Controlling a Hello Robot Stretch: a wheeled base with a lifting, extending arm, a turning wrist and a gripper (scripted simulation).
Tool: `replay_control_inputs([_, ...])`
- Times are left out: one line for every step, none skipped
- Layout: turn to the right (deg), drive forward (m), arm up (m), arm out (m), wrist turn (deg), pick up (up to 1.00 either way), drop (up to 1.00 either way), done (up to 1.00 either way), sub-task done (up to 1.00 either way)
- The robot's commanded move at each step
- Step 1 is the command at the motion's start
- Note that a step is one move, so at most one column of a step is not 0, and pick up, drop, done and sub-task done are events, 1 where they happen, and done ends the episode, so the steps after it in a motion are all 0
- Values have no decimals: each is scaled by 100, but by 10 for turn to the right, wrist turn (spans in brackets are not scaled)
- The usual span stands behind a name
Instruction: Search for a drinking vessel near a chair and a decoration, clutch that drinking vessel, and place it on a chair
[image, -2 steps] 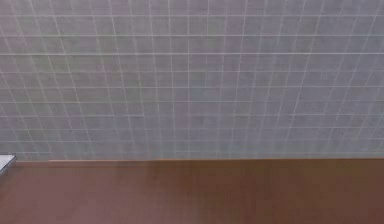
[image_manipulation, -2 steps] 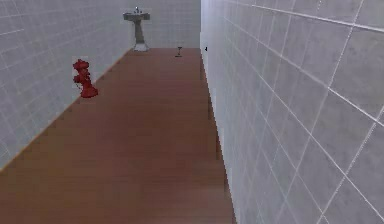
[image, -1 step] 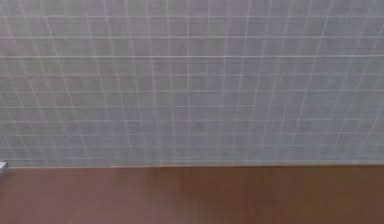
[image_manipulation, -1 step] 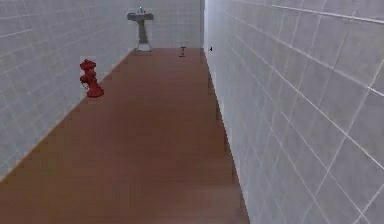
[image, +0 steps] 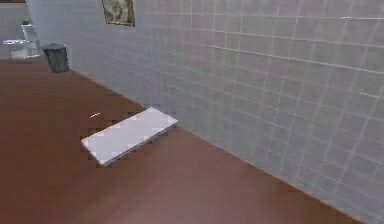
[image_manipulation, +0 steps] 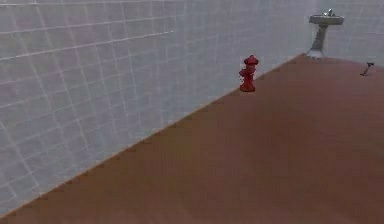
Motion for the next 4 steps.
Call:
replay_control_inputs([-390,0,0,0,0,0,0,0,0])
replay_control_inputs([0,40,0,0,0,0,0,0,0])
replay_control_inputs([-120,0,0,0,0,0,0,0,0])
replay_control_inputs([0,5,0,0,0,0,0,0,0])
